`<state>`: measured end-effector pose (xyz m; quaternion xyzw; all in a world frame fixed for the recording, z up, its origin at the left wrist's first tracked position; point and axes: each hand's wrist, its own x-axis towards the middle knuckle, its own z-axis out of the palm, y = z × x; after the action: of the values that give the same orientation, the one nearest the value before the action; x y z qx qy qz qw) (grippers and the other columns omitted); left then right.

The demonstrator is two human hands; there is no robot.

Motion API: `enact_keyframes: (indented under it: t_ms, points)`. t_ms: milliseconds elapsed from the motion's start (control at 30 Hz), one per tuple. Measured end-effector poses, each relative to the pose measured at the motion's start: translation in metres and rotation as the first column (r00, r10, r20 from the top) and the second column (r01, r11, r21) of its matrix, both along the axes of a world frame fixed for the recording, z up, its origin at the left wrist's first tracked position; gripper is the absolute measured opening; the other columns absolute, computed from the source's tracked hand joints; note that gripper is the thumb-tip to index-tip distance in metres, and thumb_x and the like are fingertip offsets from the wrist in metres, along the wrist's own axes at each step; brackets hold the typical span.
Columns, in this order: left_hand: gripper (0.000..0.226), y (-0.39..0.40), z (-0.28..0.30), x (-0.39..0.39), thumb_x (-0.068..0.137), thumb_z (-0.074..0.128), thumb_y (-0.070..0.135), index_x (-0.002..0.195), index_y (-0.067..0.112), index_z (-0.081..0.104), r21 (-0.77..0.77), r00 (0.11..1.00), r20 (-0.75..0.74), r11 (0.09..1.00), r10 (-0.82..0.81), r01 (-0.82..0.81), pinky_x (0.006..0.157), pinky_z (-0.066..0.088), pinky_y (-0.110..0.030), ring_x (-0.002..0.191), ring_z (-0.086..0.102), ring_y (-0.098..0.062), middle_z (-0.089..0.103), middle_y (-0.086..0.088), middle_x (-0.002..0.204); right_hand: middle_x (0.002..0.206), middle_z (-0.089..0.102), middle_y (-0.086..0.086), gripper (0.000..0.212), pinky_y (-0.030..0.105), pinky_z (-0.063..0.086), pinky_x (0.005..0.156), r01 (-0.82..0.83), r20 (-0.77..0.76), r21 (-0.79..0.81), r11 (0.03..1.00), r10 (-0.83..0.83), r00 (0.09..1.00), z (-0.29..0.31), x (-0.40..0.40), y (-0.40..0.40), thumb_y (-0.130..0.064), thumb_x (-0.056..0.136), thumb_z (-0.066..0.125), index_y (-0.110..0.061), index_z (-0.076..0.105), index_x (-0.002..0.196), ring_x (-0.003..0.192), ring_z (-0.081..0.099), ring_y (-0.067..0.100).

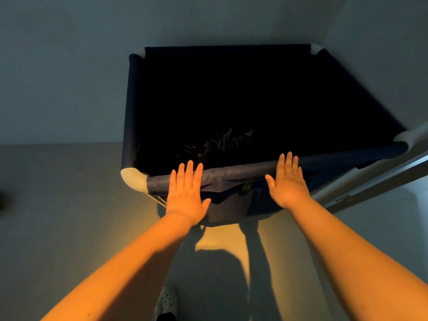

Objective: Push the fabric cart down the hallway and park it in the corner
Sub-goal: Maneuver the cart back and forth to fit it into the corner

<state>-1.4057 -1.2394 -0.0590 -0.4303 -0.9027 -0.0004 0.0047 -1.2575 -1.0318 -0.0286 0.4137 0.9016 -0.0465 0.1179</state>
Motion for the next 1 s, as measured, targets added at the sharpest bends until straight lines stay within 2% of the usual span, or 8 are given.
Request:
enact_keyframes:
  t_ms: [167,433,567,733,900,1000]
  points:
    - [0.096,0.013,-0.001,-0.045,0.085,0.041,0.06,0.142,0.014,-0.02,-0.005,0.999,-0.004,0.999,-0.05,0.05,0.115,-0.008,-0.049,0.143,-0.008,-0.035,-0.005,-0.016,0.157,0.155,-0.019,0.018,0.072,0.042,0.001,0.119,0.038,-0.023,0.006,0.999,-0.037,0.999,-0.003,-0.027,0.003,-0.045,0.097,0.021,-0.004,-0.017,0.143,0.143,-0.015,0.032]
    - [0.101,0.023,0.003,-0.13,0.074,0.061,0.055,0.146,0.011,0.007,-0.029,0.997,0.0,0.997,-0.077,0.077,0.114,-0.004,-0.05,0.141,0.01,-0.038,0.017,-0.021,0.154,0.154,-0.019,0.018,0.074,0.042,-0.002,0.118,0.077,-0.116,0.012,0.997,-0.075,0.99,-0.01,-0.092,-0.008,-0.045,0.096,0.024,-0.005,-0.017,0.143,0.142,-0.017,0.033]
    - [0.1,0.016,0.002,-0.169,0.071,0.068,0.052,0.145,0.01,0.015,-0.062,0.994,-0.008,0.992,-0.109,0.108,0.116,0.006,-0.054,0.139,0.017,-0.04,0.024,-0.022,0.151,0.153,-0.019,0.021,0.076,0.044,-0.004,0.118,0.071,-0.167,0.031,0.997,-0.065,0.984,-0.015,-0.121,-0.024,-0.044,0.095,0.027,-0.004,-0.015,0.144,0.141,-0.019,0.036]
    - [0.09,0.013,-0.004,-0.168,0.065,0.075,0.041,0.136,0.002,0.036,0.068,0.991,-0.028,0.989,-0.13,0.131,0.112,0.02,-0.058,0.126,0.039,-0.047,0.045,-0.029,0.135,0.152,-0.022,0.021,0.077,0.045,-0.006,0.118,0.085,-0.144,0.059,0.995,-0.076,0.987,-0.019,-0.127,-0.024,-0.045,0.094,0.026,-0.004,-0.019,0.142,0.14,-0.024,0.036]
    - [0.089,0.011,-0.005,-0.17,0.065,0.075,0.04,0.135,0.001,0.037,0.049,0.989,-0.052,0.989,-0.136,0.138,0.11,0.024,-0.06,0.123,0.041,-0.047,0.047,-0.029,0.131,0.154,-0.02,0.02,0.076,0.045,-0.007,0.117,0.071,-0.189,0.044,0.997,-0.061,0.98,-0.02,-0.128,-0.023,-0.041,0.093,0.032,-0.007,-0.011,0.145,0.14,-0.023,0.034]
    - [0.095,0.013,-0.001,-0.166,0.07,0.07,0.047,0.141,0.004,0.025,-0.011,0.996,-0.036,0.997,-0.08,0.079,0.114,0.013,-0.057,0.132,0.028,-0.044,0.037,-0.027,0.14,0.155,-0.018,0.018,0.075,0.043,-0.008,0.117,0.053,-0.241,0.017,0.998,-0.048,0.969,-0.021,-0.126,-0.022,-0.037,0.092,0.036,-0.008,-0.007,0.146,0.141,-0.023,0.032]
